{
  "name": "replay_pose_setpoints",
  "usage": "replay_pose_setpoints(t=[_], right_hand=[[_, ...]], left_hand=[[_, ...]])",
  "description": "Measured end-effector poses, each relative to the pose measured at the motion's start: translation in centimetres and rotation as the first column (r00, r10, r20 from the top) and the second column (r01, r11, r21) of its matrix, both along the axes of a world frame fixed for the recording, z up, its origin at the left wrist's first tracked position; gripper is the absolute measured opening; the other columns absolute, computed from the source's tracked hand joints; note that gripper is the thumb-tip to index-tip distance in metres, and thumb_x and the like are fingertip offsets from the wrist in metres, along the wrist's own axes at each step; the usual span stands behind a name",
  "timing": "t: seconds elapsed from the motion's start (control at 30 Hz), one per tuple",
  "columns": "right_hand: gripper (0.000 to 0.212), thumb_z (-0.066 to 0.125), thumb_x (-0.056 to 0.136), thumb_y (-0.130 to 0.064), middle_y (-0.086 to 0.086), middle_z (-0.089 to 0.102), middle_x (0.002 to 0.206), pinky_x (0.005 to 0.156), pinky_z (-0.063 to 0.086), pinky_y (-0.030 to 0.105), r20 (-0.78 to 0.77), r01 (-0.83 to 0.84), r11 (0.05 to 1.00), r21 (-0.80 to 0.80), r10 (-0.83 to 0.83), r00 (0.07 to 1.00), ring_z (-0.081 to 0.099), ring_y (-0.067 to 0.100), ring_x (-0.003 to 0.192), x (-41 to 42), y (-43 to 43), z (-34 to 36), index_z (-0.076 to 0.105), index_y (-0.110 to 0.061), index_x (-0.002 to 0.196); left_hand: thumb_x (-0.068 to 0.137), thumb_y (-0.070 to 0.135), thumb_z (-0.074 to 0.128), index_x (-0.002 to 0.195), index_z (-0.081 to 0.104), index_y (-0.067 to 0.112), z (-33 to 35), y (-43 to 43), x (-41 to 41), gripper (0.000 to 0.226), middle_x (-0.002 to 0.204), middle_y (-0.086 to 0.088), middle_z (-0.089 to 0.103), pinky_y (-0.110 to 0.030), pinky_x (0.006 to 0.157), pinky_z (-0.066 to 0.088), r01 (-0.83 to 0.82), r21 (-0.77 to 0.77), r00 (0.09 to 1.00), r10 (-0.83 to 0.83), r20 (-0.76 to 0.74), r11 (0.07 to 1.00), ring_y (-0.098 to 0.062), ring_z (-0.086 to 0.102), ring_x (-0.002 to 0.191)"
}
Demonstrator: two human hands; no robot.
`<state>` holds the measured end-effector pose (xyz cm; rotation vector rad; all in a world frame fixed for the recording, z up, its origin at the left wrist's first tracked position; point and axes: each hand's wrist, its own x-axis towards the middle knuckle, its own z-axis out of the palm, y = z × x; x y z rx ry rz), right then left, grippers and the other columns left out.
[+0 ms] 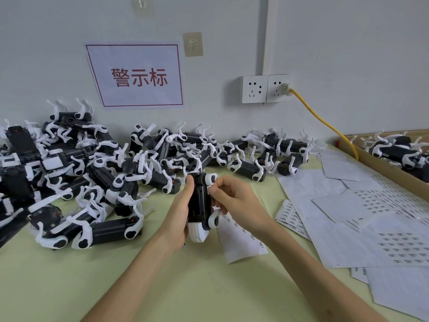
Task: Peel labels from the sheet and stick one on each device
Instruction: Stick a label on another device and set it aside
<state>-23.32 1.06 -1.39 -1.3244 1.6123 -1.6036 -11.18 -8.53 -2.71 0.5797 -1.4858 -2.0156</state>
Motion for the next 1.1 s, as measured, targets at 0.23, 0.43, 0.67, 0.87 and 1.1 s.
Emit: replay_pose_setpoints(t=[0.23,0.43,0.67,0.87,1.1], right_hand=[[0.016,0.062,0.101,-0.016,0.003,0.062,0.068,0.059,0.045,0.032,-0.003,0.019,1.0,0.005,-0.019,1.0,0.051,0.019,0.063,0.0,0.0,0.0,0.061,-0.01,0.086],[0.033,0.073,0.094,-0.031,-0.003,0.056,0.057,0.049,0.037,0.015,-0.026,0.121,0.992,0.034,-0.12,0.992,0.048,0.014,0.052,-0.1,0.2,0.0,0.056,-0.017,0.069],[0.031,0.057,0.104,-0.022,-0.009,0.057,0.059,0.056,0.041,0.017,0.03,0.062,0.998,0.028,-0.063,0.998,0.048,0.009,0.057,0.4,0.1,-0.1,0.062,-0.013,0.074],[0.018,0.063,0.099,-0.024,-0.013,0.066,0.075,0.066,0.043,0.021,-0.055,0.112,0.994,-0.016,-0.113,0.992,0.054,0.004,0.072,0.9,0.0,-0.3,0.068,-0.019,0.082],[0.022,0.066,0.098,-0.036,-0.026,0.062,0.12,0.081,0.047,0.014,-0.026,0.164,0.981,-0.107,-0.167,0.986,0.061,-0.004,0.105,0.1,0.6,0.3,0.06,-0.038,0.119]], left_hand=[[0.086,0.071,0.048,0.119,0.075,0.018,-0.1,0.0,0.0,0.067,0.111,-0.014,0.074,-0.037,0.077,0.06,-0.013,0.001,1.0,0.013,0.003,1.0,-0.026,0.071,0.097],[0.082,0.077,0.05,0.097,0.079,0.021,-0.4,-0.4,0.3,0.065,0.086,-0.005,0.071,-0.032,0.07,0.056,0.004,0.01,1.0,-0.005,0.028,1.0,-0.017,0.069,0.077],[0.083,0.079,0.05,0.097,0.08,0.02,-0.5,-0.8,0.1,0.068,0.084,-0.003,0.069,-0.033,0.065,0.052,0.064,0.154,0.997,-0.057,-0.047,0.986,-0.018,0.065,0.073],[0.081,0.073,0.053,0.074,0.077,0.018,-0.1,-0.9,0.0,0.06,0.075,0.0,0.066,-0.027,0.066,0.05,0.041,0.319,0.99,0.004,-0.138,0.947,-0.013,0.064,0.068],[0.093,0.067,0.05,0.074,0.067,0.01,1.0,-0.7,0.7,0.062,0.061,-0.009,0.055,-0.034,0.064,0.051,0.099,0.296,0.988,-0.058,-0.146,0.95,-0.025,0.057,0.063]])
